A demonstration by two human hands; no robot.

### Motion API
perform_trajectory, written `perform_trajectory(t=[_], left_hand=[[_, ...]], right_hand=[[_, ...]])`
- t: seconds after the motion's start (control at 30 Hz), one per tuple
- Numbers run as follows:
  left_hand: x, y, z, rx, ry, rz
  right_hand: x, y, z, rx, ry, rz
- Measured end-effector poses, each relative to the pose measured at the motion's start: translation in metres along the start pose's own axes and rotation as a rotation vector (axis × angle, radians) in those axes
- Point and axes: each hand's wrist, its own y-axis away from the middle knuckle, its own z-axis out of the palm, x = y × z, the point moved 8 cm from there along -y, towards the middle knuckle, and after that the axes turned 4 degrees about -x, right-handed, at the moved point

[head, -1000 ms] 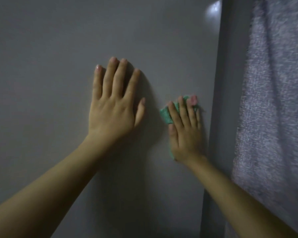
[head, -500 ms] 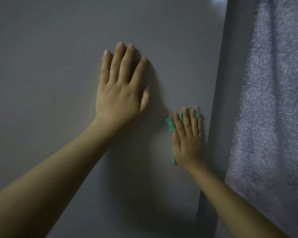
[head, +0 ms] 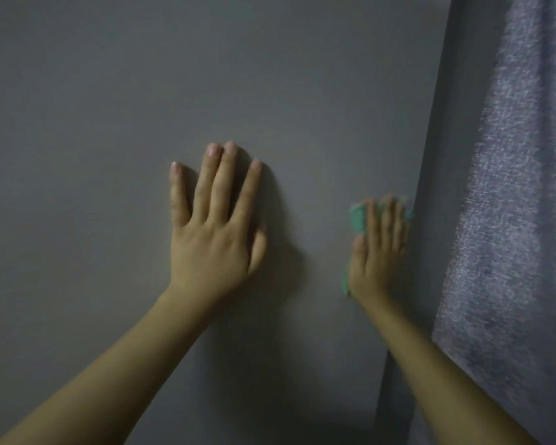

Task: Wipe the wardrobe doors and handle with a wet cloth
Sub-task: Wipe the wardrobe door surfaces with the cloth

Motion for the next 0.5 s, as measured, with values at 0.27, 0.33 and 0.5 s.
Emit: perform_trajectory(t=[0.27, 0.33, 0.5], left_hand=[[0.0, 0.002, 0.005, 0.04, -0.04, 0.002], [0.0, 0.003, 0.006, 0.048, -0.033, 0.004], [0.002, 0.0, 0.006, 0.053, -0.042, 0.001]], right_hand=[[-0.083, 0.05, 0.011, -0.086, -0.049, -0.221], [-0.049, 0.052, 0.01, -0.074, 0.0, -0.214], [-0.004, 0.012, -0.002, 0.126, -0.08, 0.429]])
